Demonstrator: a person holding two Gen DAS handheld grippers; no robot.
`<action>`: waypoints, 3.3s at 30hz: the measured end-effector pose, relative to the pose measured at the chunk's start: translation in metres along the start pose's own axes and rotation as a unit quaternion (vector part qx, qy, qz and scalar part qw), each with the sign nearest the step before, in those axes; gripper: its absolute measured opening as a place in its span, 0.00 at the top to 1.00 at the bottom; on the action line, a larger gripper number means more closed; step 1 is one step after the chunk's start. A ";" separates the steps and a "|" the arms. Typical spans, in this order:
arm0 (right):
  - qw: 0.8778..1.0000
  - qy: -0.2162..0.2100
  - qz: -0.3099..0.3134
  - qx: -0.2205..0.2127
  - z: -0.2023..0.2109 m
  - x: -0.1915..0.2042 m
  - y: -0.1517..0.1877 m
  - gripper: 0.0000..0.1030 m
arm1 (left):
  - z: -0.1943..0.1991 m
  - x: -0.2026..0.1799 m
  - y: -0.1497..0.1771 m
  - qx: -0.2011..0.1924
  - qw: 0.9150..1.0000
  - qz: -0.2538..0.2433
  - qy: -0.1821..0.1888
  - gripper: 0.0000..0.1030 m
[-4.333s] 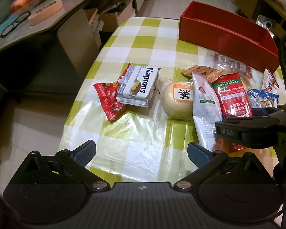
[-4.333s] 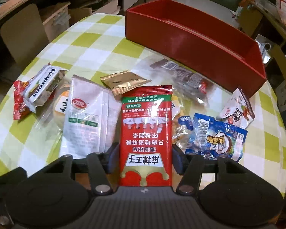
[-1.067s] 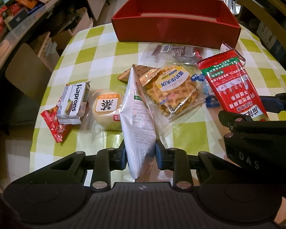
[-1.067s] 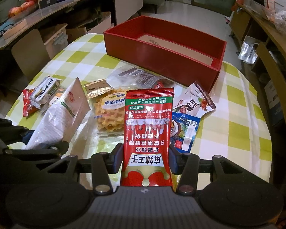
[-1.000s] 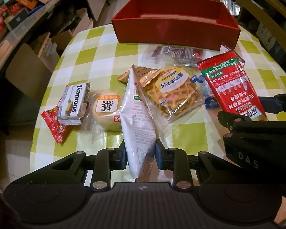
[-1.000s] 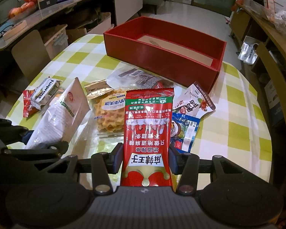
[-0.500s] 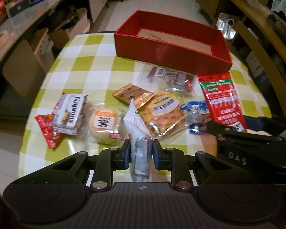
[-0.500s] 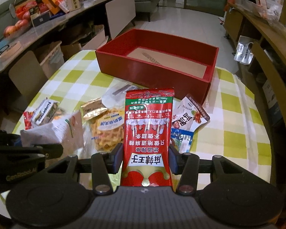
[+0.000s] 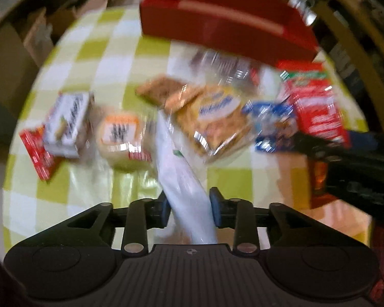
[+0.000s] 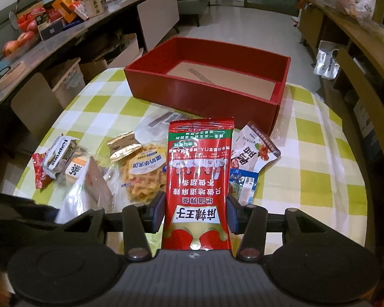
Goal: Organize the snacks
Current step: 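Carry both packets over the red tray with both grippers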
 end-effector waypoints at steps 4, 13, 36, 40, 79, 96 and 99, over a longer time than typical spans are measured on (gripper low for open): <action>1.000 -0.003 0.003 0.003 -0.001 0.001 0.002 0.48 | -0.025 0.006 0.005 0.026 1.000 0.013 -0.007 0.57; 1.000 -0.016 -0.013 -0.003 0.003 -0.004 0.001 0.48 | -0.001 0.017 0.008 0.012 0.998 0.055 0.021 0.76; 0.996 -0.041 -0.068 -0.035 0.016 -0.019 -0.028 0.49 | 0.062 0.008 -0.026 -0.032 0.986 0.090 0.136 0.77; 0.995 -0.033 -0.078 -0.047 0.016 -0.030 -0.048 0.49 | 0.072 -0.003 -0.062 -0.065 0.984 0.086 0.143 0.77; 0.998 0.052 -0.041 0.005 -0.174 -0.099 -0.174 0.49 | -0.068 -0.053 -0.276 -0.156 0.987 -0.024 0.003 0.77; 0.999 0.044 -0.028 -0.001 -0.187 -0.096 -0.170 0.49 | -0.098 -0.066 -0.301 -0.217 0.968 -0.097 -0.076 0.72; 0.999 0.046 -0.022 -0.002 -0.185 -0.095 -0.170 0.49 | -0.102 -0.057 -0.307 -0.218 0.964 -0.108 -0.106 0.59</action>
Point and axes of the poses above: each gripper's, at about its wrist camera, not at the fingertips, and z roughly against the way its jaws point, x to its left, y to its underside, the point moved 9 cm from there along -z, roughly the way its jaws point, and after that the axes turned 3 degrees about z, right-handed, at the moved point
